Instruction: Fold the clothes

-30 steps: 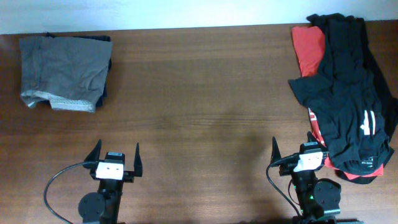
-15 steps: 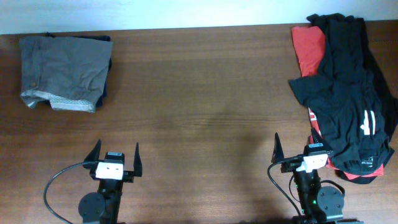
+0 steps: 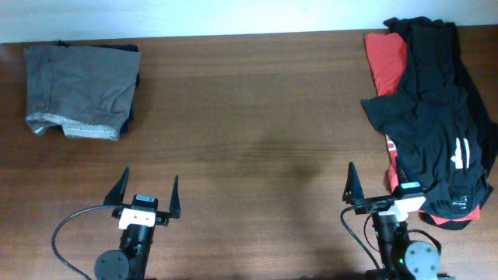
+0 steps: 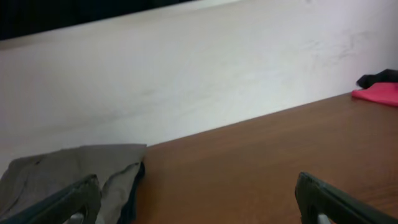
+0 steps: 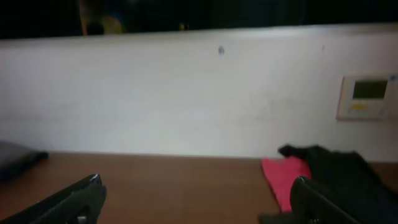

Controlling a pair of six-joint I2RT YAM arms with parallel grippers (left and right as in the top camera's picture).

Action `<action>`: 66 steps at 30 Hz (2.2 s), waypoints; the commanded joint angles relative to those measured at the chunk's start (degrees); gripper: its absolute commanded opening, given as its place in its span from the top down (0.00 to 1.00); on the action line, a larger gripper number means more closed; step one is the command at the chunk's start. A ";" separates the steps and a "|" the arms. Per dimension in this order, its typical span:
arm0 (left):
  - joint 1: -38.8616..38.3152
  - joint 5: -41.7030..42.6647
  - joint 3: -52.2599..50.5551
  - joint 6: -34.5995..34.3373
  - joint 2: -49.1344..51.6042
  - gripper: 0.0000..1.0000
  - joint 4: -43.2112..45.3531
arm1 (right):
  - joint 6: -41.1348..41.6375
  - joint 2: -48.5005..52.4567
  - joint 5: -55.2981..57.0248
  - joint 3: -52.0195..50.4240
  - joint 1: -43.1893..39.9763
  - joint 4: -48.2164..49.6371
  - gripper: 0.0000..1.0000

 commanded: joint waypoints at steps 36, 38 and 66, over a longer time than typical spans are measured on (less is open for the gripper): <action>-0.87 10.43 74.14 0.09 85.35 0.01 -44.68 | -9.75 78.71 -3.58 71.30 -0.46 -43.10 0.01; -0.87 10.25 74.14 0.09 89.09 0.01 -43.25 | -9.77 82.84 -4.90 71.30 -0.48 -42.01 0.01; -2.34 18.84 74.14 0.02 103.51 0.01 -37.68 | 3.78 111.51 6.01 71.28 -15.54 -33.79 0.15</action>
